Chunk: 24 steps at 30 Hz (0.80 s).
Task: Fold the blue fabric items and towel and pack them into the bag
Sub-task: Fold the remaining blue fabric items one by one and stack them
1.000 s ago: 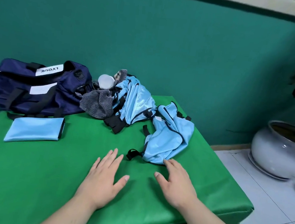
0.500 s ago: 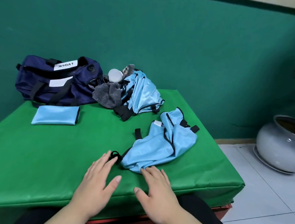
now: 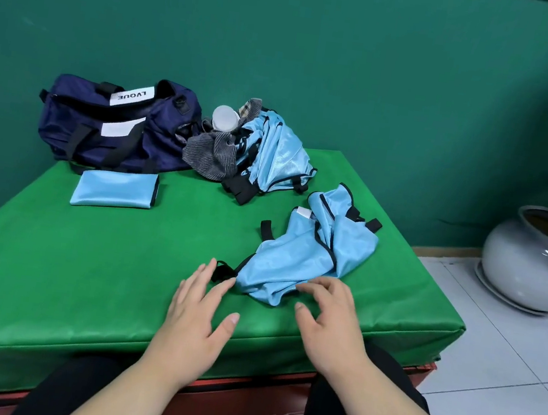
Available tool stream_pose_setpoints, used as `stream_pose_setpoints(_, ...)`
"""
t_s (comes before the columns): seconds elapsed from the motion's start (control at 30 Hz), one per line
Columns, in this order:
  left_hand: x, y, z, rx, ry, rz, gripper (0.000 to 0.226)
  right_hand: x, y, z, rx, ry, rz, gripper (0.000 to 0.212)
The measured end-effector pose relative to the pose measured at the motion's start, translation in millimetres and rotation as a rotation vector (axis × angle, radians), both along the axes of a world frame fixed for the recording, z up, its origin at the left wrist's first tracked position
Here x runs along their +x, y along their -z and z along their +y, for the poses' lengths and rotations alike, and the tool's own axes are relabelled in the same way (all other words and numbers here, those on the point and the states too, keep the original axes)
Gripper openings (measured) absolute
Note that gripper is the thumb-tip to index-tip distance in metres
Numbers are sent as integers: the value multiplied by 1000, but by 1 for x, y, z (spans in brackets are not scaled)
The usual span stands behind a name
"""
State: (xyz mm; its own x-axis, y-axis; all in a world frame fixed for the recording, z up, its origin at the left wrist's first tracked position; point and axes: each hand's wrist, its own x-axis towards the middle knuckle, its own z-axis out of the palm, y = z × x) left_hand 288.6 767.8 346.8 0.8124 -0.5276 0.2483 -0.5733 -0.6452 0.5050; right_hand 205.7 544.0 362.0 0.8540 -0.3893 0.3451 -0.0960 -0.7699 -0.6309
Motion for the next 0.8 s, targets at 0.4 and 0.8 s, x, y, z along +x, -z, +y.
stream_pose_setpoints(0.4,1,-4,-23,174,137,-370,60,13,8,-6,-126,-87,100,54)
stream_pose_setpoints(0.8,41,2,-55,41,-74,-365,21,25,12,-5,-225,-153,233,59)
